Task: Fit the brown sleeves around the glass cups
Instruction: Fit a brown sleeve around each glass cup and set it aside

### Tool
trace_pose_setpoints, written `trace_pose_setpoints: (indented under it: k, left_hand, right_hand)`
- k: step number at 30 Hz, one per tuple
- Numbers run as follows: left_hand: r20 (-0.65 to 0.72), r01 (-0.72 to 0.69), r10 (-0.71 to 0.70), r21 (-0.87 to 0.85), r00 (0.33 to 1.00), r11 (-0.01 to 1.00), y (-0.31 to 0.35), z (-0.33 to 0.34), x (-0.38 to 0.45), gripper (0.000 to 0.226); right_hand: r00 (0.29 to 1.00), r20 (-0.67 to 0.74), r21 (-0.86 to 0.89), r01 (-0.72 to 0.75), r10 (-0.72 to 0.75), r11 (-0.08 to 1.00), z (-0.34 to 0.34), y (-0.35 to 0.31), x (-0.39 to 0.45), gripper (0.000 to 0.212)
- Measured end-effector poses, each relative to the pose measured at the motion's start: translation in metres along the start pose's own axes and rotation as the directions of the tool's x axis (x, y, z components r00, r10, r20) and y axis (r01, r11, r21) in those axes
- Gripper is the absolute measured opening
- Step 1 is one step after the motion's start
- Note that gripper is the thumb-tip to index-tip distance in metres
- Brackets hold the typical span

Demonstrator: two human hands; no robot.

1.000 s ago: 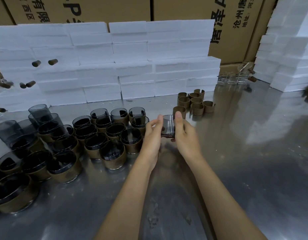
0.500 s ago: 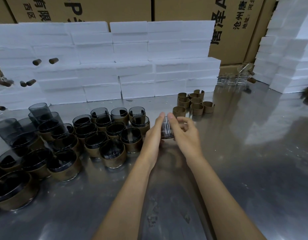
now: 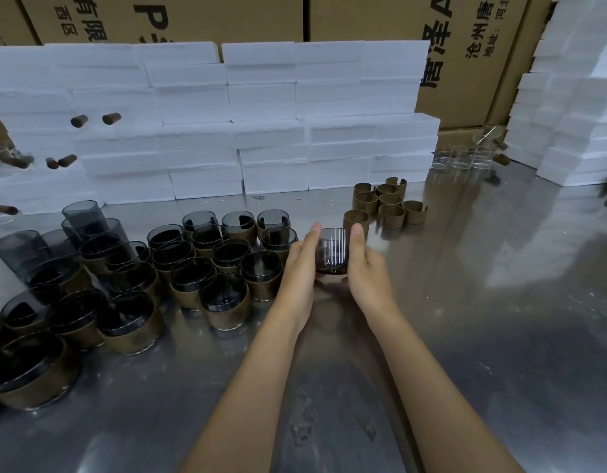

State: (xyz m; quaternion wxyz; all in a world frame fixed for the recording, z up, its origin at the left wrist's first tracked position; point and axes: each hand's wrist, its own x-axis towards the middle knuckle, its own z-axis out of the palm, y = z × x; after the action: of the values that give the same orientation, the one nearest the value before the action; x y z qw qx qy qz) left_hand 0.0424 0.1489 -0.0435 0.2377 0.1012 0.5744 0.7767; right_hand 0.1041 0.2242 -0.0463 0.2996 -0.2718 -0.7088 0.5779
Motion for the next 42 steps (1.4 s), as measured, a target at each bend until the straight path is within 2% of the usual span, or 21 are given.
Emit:
trace_pose_setpoints:
  k: [4, 7, 12, 20, 22, 25, 28, 30, 34, 42]
  left_hand:
    - [-0.013, 0.024, -0.025, -0.062, 1.000, 0.998, 0.004, 0.001, -0.001, 0.051]
    - [0.008, 0.032, -0.032, -0.107, 0.999, 0.994, 0.004, -0.004, -0.001, 0.043]
    - [0.065, 0.029, -0.022, -0.102, 0.998, 0.994, 0.006, -0.003, -0.005, 0.027]
    - [0.209, -0.075, 0.059, 0.068, 0.976, 0.995, 0.000, -0.002, -0.001, 0.034]
    - [0.189, -0.106, 0.092, 0.064, 0.978, 0.992, -0.005, -0.004, 0.000, 0.037]
    - [0.154, -0.107, 0.110, -0.032, 0.982, 0.994, -0.006, -0.007, 0.000, 0.049]
    - [0.107, -0.097, 0.099, -0.031, 0.989, 0.995, -0.005, -0.007, -0.001, 0.051]
    - [0.085, -0.084, 0.086, -0.024, 0.993, 0.996, -0.002, -0.005, -0.003, 0.049]
    - [0.063, -0.061, 0.066, -0.081, 0.996, 0.995, 0.003, -0.004, -0.005, 0.028]
    - [0.083, 0.017, -0.009, -0.104, 0.997, 0.994, 0.004, -0.007, -0.004, 0.030]
  right_hand:
    - [0.996, -0.022, 0.059, 0.082, -0.081, 0.995, -0.003, 0.004, -0.001, 0.038]
    - [0.998, -0.029, 0.152, 0.062, -0.058, 0.987, -0.003, 0.004, 0.000, 0.030]
    - [0.977, 0.026, 0.274, -0.210, 0.211, 0.939, -0.005, 0.001, 0.005, 0.049]
    - [0.950, 0.160, 0.456, -0.312, 0.268, 0.834, -0.014, -0.002, 0.003, 0.057]
    - [0.955, 0.183, 0.459, -0.294, 0.234, 0.839, -0.015, -0.003, 0.002, 0.051]
    - [0.963, 0.203, 0.423, -0.247, 0.175, 0.872, -0.015, -0.006, -0.001, 0.036]
    - [0.962, 0.220, 0.410, -0.240, 0.160, 0.880, -0.016, -0.008, -0.001, 0.027]
    - [0.960, 0.226, 0.404, -0.245, 0.163, 0.881, -0.017, -0.008, -0.001, 0.031]
    - [0.959, 0.221, 0.375, -0.250, 0.176, 0.893, -0.013, -0.008, -0.001, 0.042]
    - [0.955, 0.217, 0.342, -0.267, 0.201, 0.901, -0.009, -0.005, 0.003, 0.050]
